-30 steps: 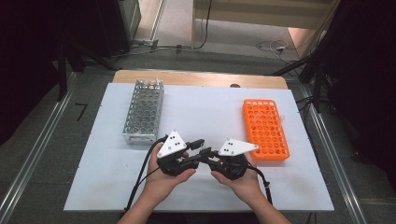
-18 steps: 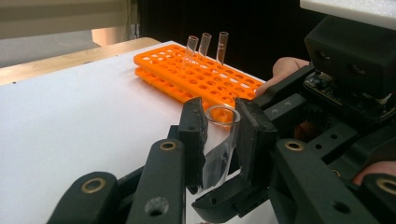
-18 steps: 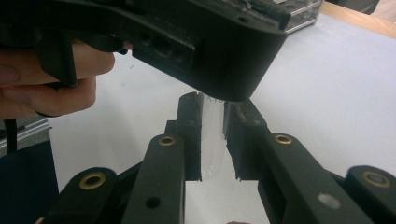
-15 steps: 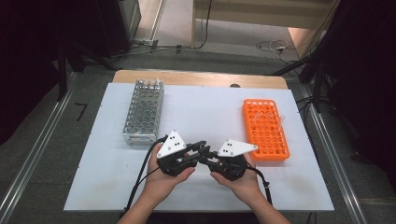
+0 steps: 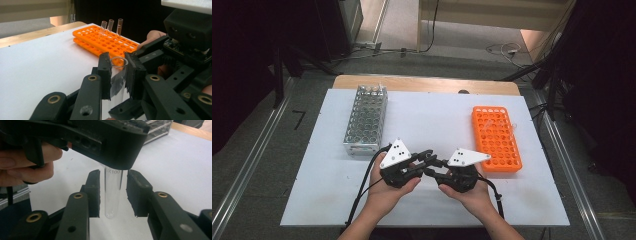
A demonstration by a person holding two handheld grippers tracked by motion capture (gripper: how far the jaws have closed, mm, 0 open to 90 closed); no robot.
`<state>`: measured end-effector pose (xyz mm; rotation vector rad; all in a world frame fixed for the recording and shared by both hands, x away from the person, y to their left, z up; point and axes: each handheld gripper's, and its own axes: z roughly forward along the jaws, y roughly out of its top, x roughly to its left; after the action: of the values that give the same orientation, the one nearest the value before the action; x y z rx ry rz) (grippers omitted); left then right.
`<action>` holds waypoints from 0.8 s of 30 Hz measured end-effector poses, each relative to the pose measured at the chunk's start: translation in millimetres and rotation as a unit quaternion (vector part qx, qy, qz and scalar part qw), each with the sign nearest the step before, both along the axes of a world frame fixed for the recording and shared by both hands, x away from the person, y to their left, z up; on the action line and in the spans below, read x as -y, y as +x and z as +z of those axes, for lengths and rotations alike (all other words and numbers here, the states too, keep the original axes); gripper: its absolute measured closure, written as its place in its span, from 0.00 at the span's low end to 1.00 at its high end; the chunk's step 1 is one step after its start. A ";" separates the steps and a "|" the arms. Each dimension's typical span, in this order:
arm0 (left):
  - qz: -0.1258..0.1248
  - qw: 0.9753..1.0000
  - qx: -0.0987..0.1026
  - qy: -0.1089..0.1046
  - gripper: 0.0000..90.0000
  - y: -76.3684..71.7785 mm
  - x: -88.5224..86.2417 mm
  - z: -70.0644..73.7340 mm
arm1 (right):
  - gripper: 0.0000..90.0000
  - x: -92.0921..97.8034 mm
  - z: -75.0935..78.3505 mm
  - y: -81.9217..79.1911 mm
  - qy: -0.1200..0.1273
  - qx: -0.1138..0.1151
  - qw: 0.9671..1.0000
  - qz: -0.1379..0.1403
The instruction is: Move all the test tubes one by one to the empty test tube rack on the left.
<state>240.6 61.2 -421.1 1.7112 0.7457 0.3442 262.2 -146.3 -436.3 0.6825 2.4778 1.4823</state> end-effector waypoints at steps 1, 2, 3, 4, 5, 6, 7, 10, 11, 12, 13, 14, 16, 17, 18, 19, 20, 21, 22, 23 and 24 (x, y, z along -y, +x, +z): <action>0.001 1.000 0.000 0.000 0.83 0.4 -0.2 0.2 | 0.60 1.3 0.8 0.1 0.002 0.002 1.000 0.000; 0.002 1.000 0.001 0.001 0.83 0.6 -0.7 0.6 | 0.57 2.0 1.2 0.0 0.003 0.005 1.000 -0.002; 0.002 1.000 0.000 0.001 0.83 0.9 -1.2 0.9 | 0.53 3.0 1.8 0.4 0.004 0.007 1.000 -0.002; 0.003 1.000 0.001 0.000 0.83 1.3 -1.8 1.2 | 0.49 4.0 2.3 0.3 0.006 0.004 1.000 -0.005; 0.005 1.000 0.001 0.000 0.83 1.7 -2.3 1.4 | 0.44 5.2 2.8 0.8 0.008 0.006 1.000 -0.006; 0.007 1.000 0.001 -0.002 0.83 2.5 -2.9 1.6 | 0.39 6.6 3.3 1.1 0.009 0.006 1.000 -0.009; 0.007 1.000 0.000 -0.002 0.83 3.4 -3.2 1.8 | 0.35 8.1 3.8 1.7 0.012 0.004 1.000 -0.010; 0.010 1.000 0.000 -0.002 0.83 5.9 -5.8 3.2 | 0.19 12.7 5.3 3.6 0.012 0.000 0.999 -0.035; 0.011 1.000 0.001 0.000 0.83 6.6 -6.8 3.7 | 0.16 14.5 5.6 4.5 0.013 -0.004 0.999 -0.041; 0.013 1.000 0.001 0.000 0.83 7.3 -7.5 4.2 | 0.12 16.7 6.1 5.4 0.015 -0.007 0.999 -0.046; 0.015 1.000 0.001 -0.002 0.83 8.1 -8.2 4.8 | 0.06 18.8 6.6 6.2 0.016 -0.010 0.998 -0.055; 0.017 1.000 0.001 -0.002 0.83 8.9 -9.2 5.5 | 0.01 20.7 6.8 7.7 0.015 -0.012 0.998 -0.062; 0.020 1.000 0.002 -0.003 0.83 10.4 -11.5 7.1 | 0.00 24.5 7.4 10.2 0.010 -0.016 0.997 -0.080; 0.022 1.000 0.003 -0.002 0.83 11.1 -12.6 7.9 | 0.00 27.0 7.9 10.7 0.012 -0.015 0.996 -0.087; 0.025 1.000 0.004 -0.001 0.83 11.9 -14.0 8.7 | 0.00 29.2 8.3 11.5 0.012 -0.013 0.995 -0.095; 0.027 1.000 0.005 -0.003 0.83 12.9 -15.4 9.2 | 0.00 31.3 8.9 11.8 0.010 -0.012 0.995 -0.103; 0.031 0.999 0.005 -0.004 0.83 13.8 -16.9 10.0 | 0.00 33.1 9.6 12.2 0.008 -0.008 0.994 -0.111; 0.033 0.999 0.006 -0.003 0.83 15.1 -18.9 10.8 | 0.00 35.4 10.1 12.7 0.007 -0.006 0.994 -0.113; 0.037 0.999 0.007 -0.006 0.83 16.2 -20.6 11.7 | 0.00 37.8 10.6 13.1 0.008 -0.006 0.993 -0.114; 0.041 0.999 0.009 -0.005 0.83 17.5 -22.7 12.7 | 0.00 40.4 11.0 13.1 0.009 -0.005 0.993 -0.118; 0.045 0.999 0.009 -0.006 0.83 18.8 -25.0 13.9 | 0.00 43.0 11.1 13.1 0.011 -0.003 0.992 -0.122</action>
<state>259.5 86.2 -407.2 1.6651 0.8116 0.4172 275.3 -189.4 -425.2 0.9570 2.2863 1.4178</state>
